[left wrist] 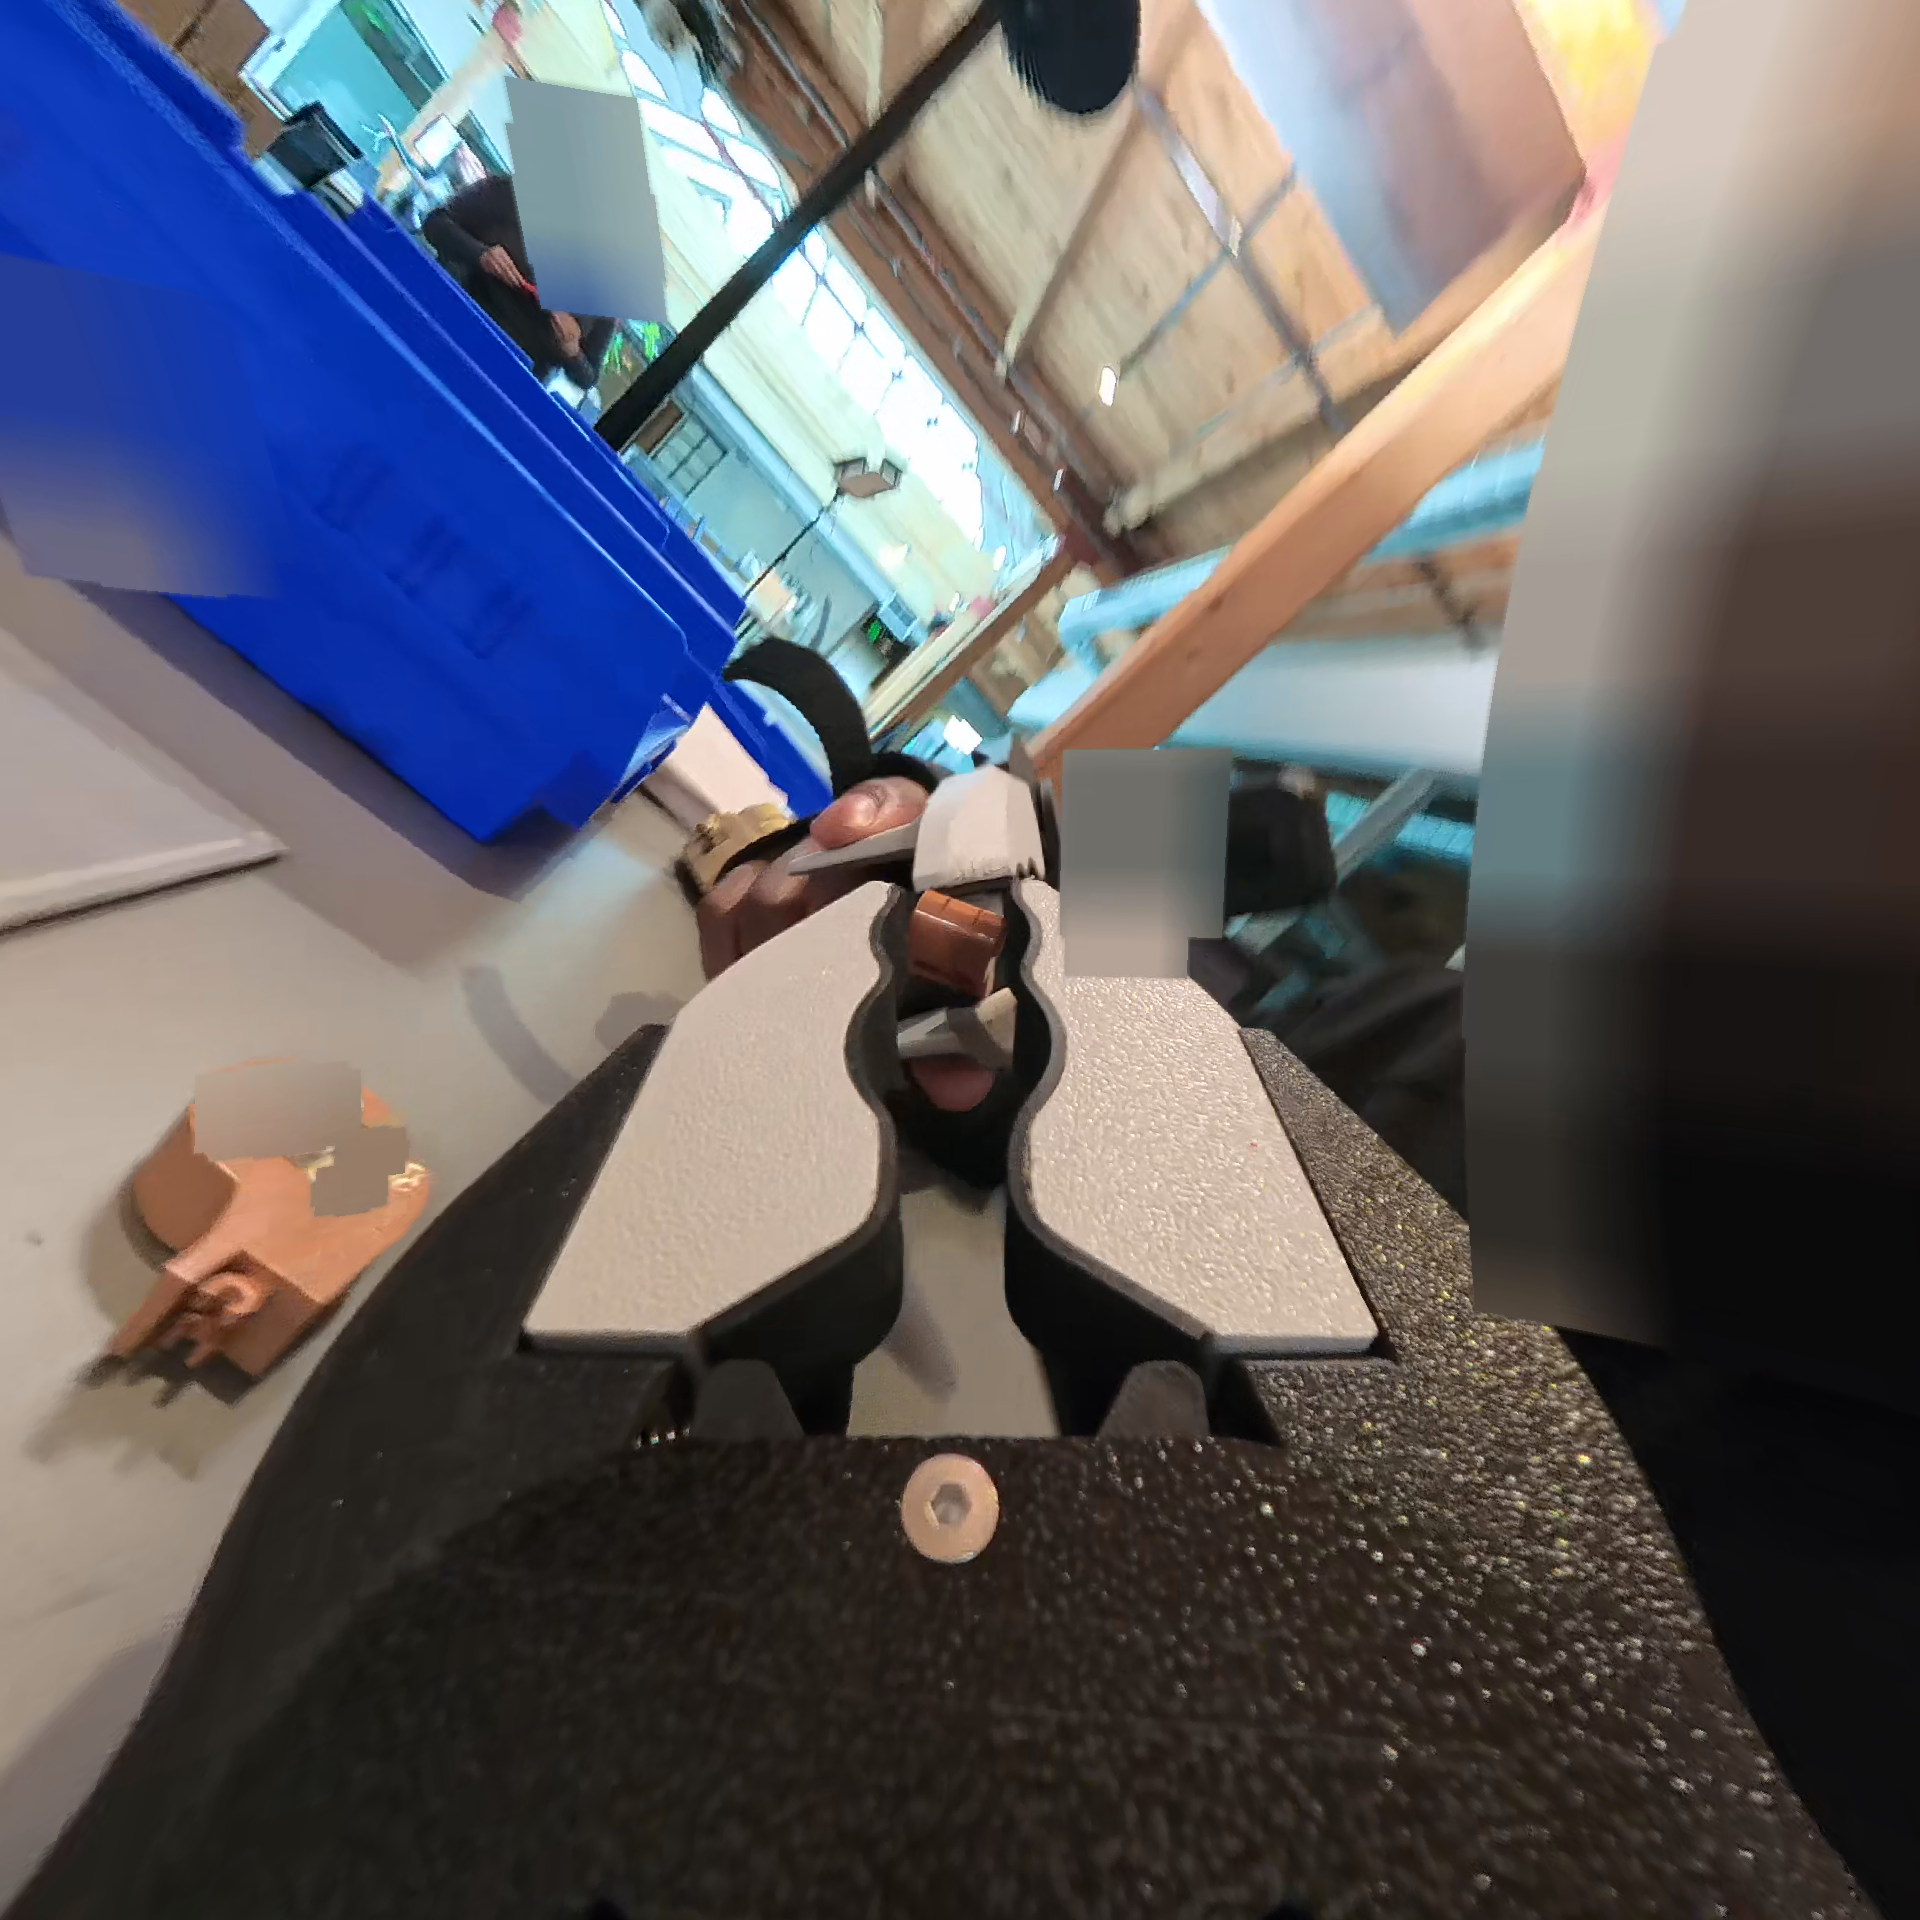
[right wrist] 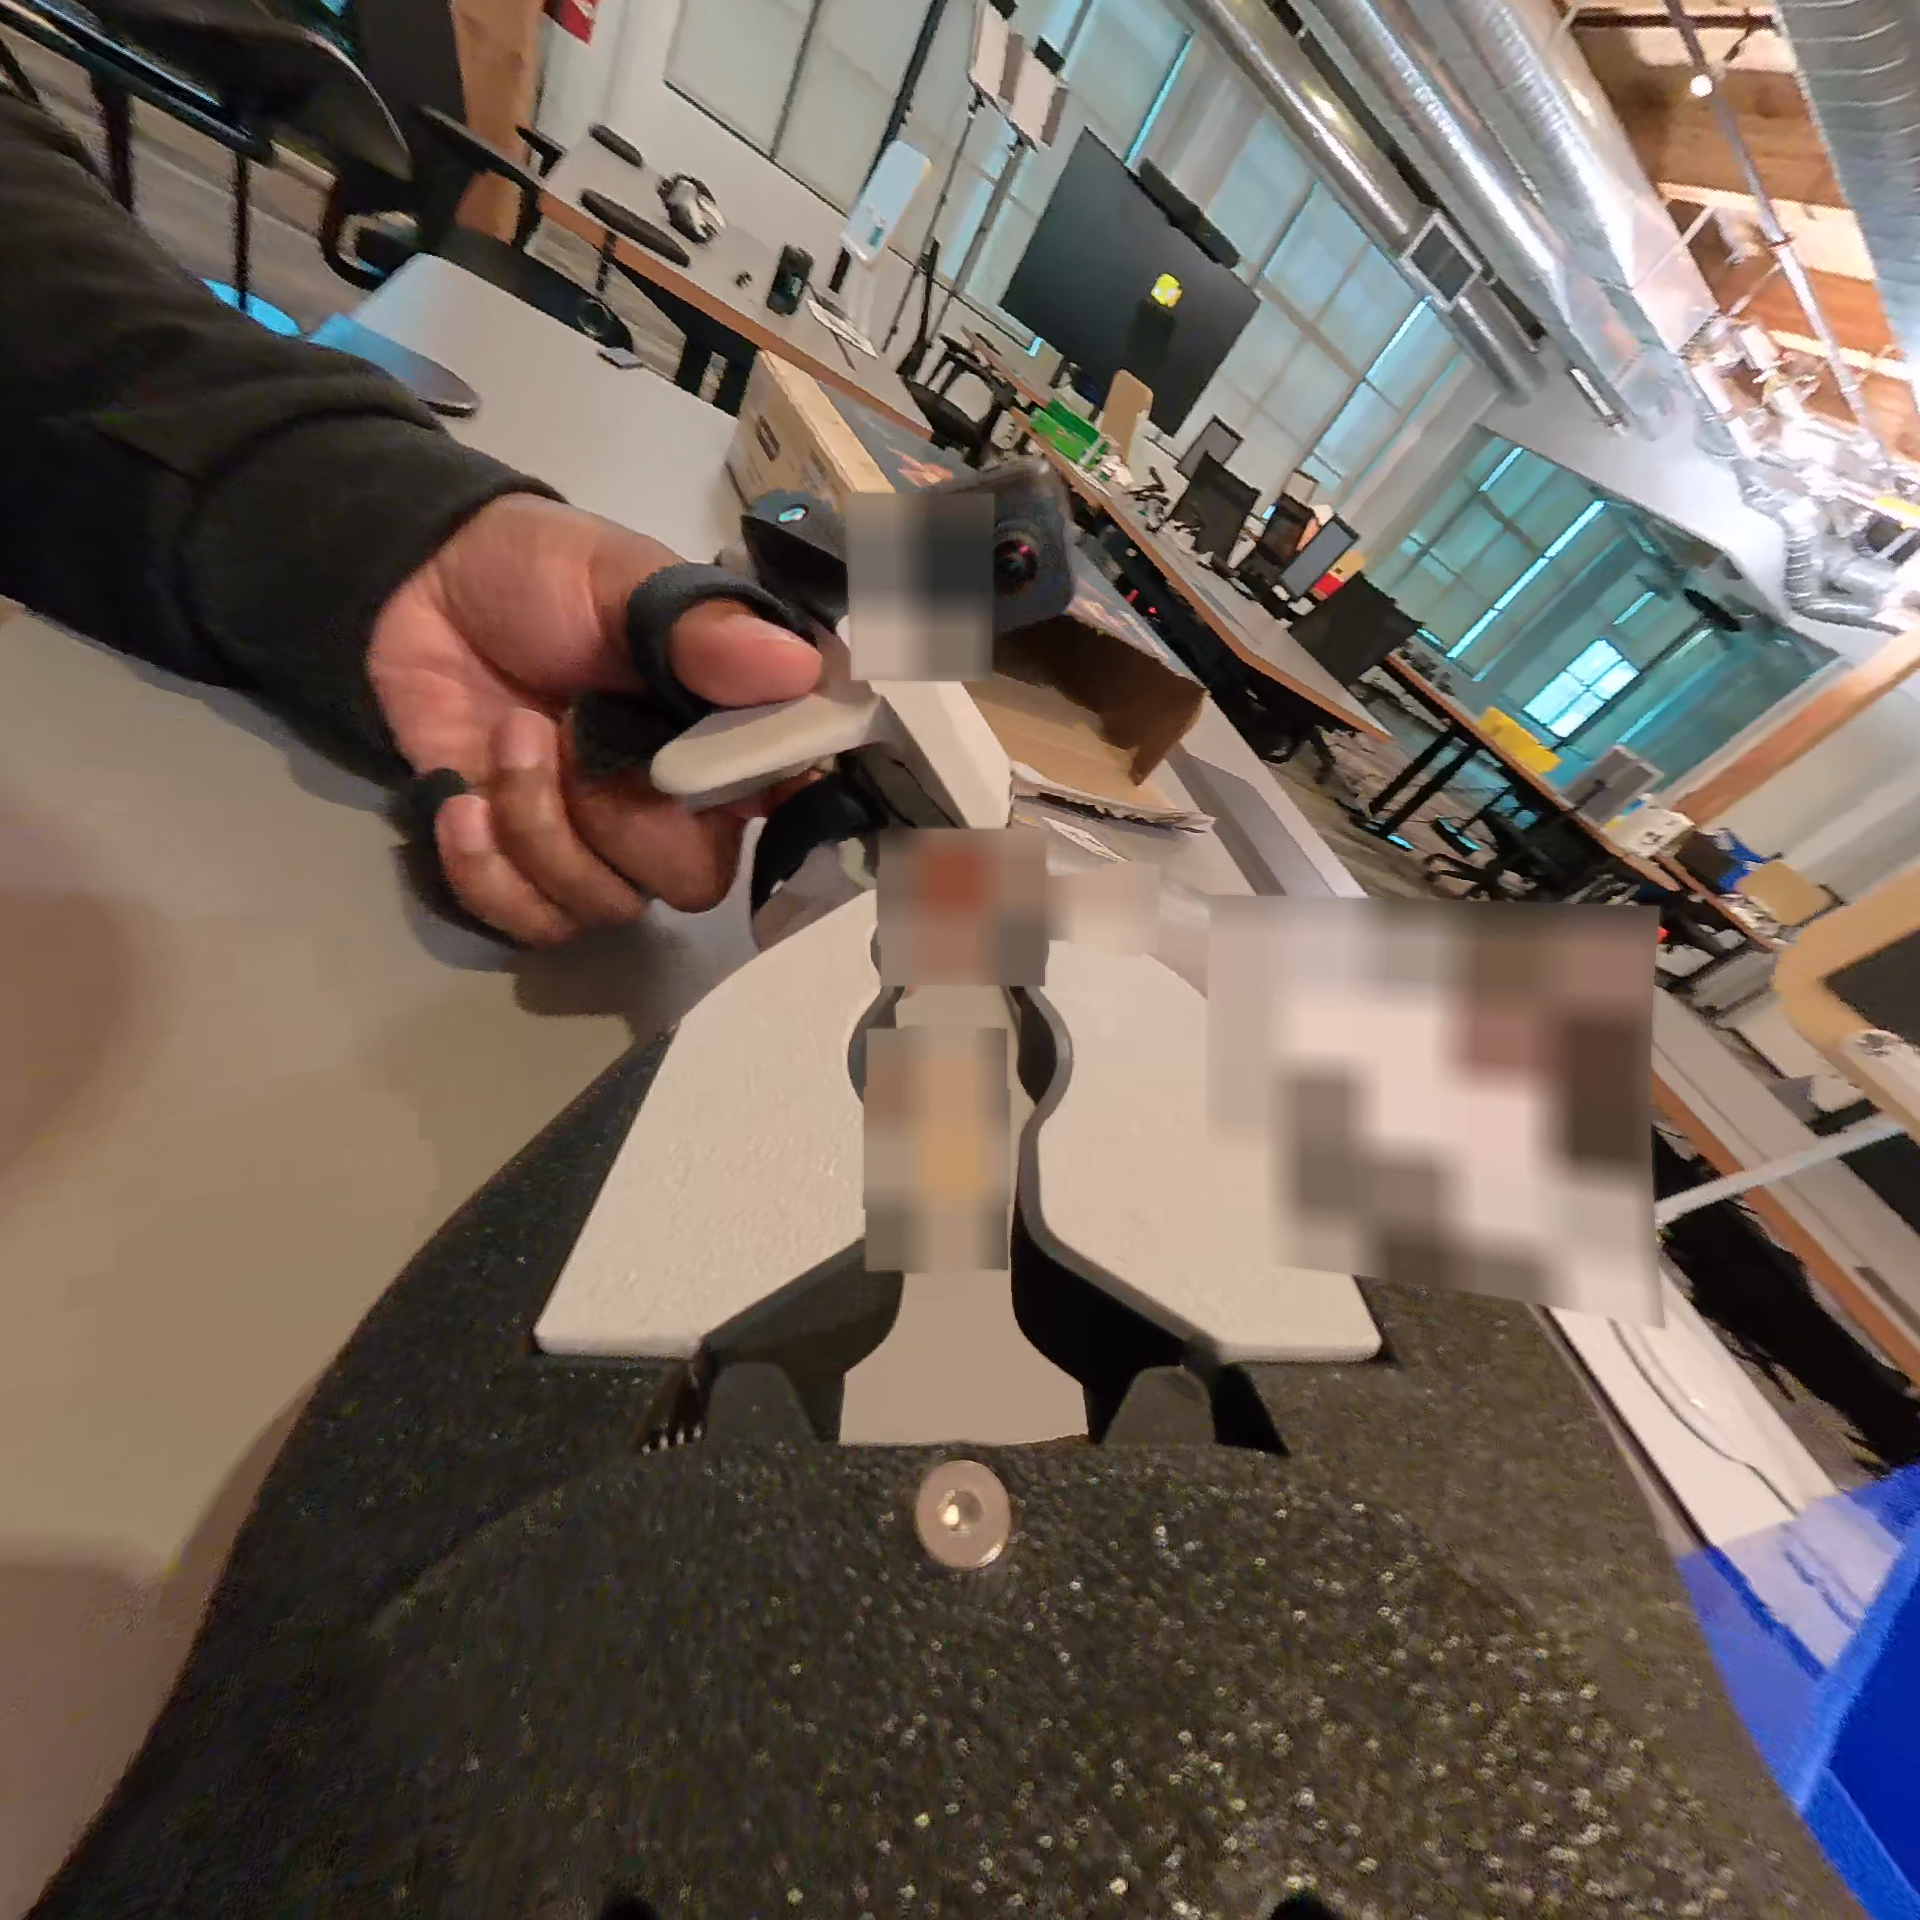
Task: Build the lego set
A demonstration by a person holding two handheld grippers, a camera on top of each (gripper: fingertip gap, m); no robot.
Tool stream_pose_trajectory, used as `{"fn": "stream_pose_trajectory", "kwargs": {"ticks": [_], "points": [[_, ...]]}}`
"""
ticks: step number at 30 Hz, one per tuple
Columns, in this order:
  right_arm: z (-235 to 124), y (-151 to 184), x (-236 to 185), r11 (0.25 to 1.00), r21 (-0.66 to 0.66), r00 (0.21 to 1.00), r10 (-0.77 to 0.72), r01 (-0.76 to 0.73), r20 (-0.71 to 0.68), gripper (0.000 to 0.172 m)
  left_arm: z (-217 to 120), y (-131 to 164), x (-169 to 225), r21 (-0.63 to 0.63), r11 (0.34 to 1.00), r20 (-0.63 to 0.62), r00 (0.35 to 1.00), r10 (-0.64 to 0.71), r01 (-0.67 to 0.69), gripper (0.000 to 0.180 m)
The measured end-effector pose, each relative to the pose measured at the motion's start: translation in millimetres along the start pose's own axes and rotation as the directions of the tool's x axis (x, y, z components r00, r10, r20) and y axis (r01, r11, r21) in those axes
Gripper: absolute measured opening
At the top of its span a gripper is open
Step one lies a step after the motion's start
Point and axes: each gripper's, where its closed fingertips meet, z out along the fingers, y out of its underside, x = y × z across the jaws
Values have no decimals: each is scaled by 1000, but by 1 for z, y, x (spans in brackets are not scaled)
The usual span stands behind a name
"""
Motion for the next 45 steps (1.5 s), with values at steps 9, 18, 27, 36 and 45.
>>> {"fn": "stream_pose_trajectory", "kwargs": {"ticks": [9, 18, 27, 36, 45], "points": [[-4, 1, -19, 1000, 9, 992, -15, 14, 124, 18, -9, 22, 4, -272, 940, -38, 978, 204, -207, 15], [-4, -1, -35, 999, 22, 978, -30, 26, 207, 17, -15, 35, 8, -372, 892, -101, 967, 234, -255, 21], [-5, 0, -41, 999, 15, 970, -49, 47, 237, 17, -17, 48, 11, -450, 852, -138, 963, 231, -269, 17], [-3, -1, -24, 999, -4, 993, -31, 32, 114, 15, -13, 20, 8, -282, 935, -91, 976, 199, -217, 16], [1, -2, -11, 971, -69, 968, -233, 228, -91, 13, -8, 13, 3, -218, 963, -53, 987, 149, -157, 16]]}}
